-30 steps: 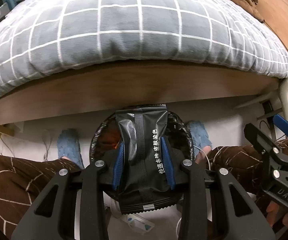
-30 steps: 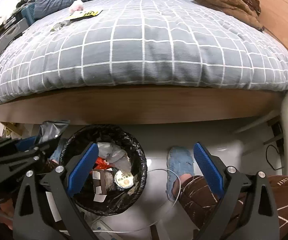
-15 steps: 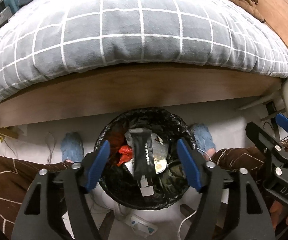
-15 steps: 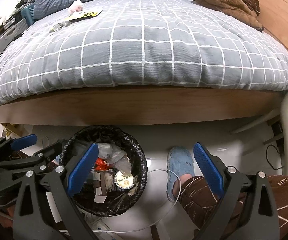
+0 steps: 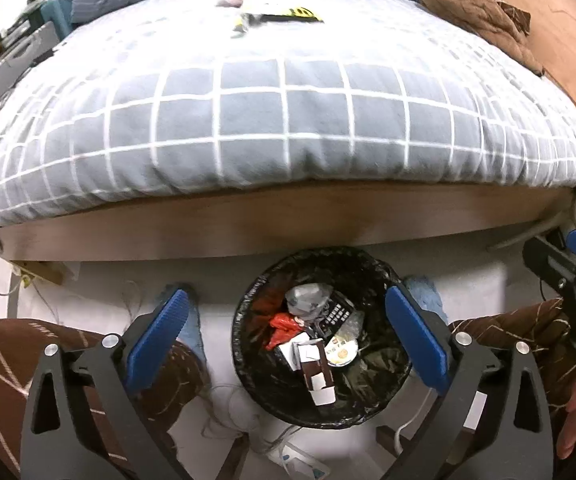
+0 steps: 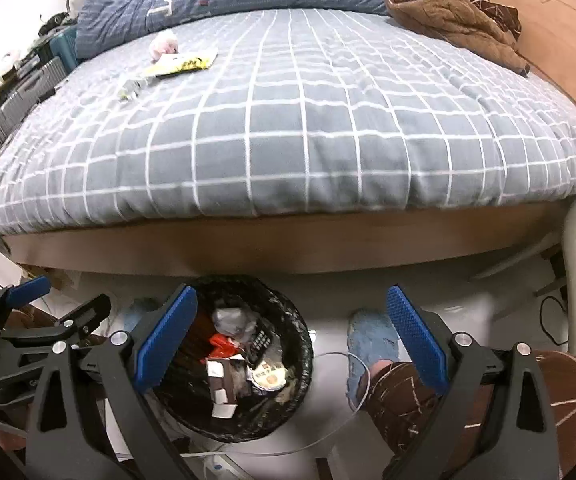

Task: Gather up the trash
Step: 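Move both grippers back over the bed toward the yellow wrapper and plastic bag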

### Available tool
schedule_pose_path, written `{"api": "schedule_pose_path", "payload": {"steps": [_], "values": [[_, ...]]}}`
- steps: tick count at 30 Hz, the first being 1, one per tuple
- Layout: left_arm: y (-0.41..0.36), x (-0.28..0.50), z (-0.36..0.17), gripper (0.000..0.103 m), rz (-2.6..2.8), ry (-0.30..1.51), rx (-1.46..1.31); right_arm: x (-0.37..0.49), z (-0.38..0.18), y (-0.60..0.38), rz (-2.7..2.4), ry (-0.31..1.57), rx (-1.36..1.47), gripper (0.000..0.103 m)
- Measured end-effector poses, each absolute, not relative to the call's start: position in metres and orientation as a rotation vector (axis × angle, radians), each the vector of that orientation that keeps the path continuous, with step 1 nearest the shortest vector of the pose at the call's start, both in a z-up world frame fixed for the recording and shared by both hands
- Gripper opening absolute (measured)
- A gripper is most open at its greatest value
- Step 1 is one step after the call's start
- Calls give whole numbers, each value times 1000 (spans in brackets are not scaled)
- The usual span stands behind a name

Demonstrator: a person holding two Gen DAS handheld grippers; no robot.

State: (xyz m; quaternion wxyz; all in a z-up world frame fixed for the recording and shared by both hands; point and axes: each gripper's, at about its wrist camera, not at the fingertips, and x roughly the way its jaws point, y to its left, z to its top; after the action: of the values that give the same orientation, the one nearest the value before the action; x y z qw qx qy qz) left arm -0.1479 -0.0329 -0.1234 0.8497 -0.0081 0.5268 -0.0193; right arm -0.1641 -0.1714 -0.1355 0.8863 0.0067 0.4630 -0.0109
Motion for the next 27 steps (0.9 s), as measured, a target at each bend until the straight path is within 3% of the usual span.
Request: {"api": "schedule_pose_path", "payload": {"steps": [27], "values": [[32,-138,-12,97,80,936,-95,-140,-37,-113,78,795,-61,92]]}}
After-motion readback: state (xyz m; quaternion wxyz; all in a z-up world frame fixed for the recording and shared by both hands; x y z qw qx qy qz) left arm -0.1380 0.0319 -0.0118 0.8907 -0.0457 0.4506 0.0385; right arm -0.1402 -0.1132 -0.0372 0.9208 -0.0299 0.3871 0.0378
